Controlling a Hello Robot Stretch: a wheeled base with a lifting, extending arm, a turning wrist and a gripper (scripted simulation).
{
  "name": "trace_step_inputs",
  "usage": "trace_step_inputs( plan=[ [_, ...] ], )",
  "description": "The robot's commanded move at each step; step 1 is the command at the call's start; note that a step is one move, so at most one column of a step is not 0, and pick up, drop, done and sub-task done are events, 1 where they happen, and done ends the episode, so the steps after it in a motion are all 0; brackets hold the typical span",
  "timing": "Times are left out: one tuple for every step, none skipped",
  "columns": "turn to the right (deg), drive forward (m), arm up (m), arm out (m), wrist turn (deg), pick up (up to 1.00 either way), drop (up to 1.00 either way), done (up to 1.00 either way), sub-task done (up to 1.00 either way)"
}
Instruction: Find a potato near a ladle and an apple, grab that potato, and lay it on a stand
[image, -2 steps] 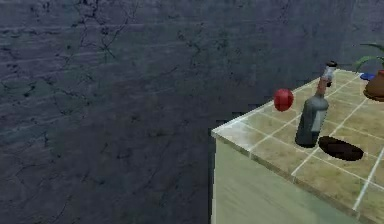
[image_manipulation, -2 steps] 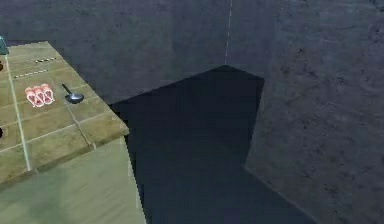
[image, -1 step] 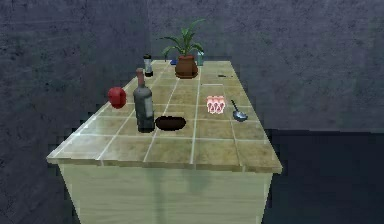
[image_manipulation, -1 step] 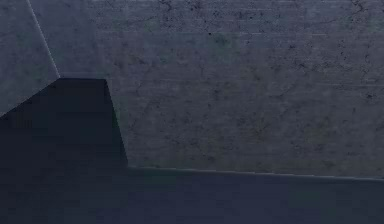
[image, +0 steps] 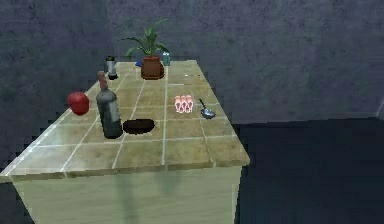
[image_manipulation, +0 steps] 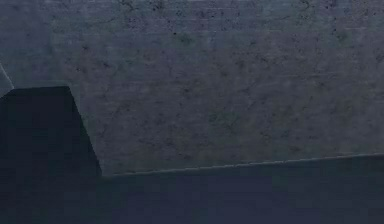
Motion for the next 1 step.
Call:
trace_step_inputs(
  plan=[
    [0.0, 0.35, 0.0, 0.0, 0.0, 0.0, 0.0, 0.0, 0.0]
  ],
)
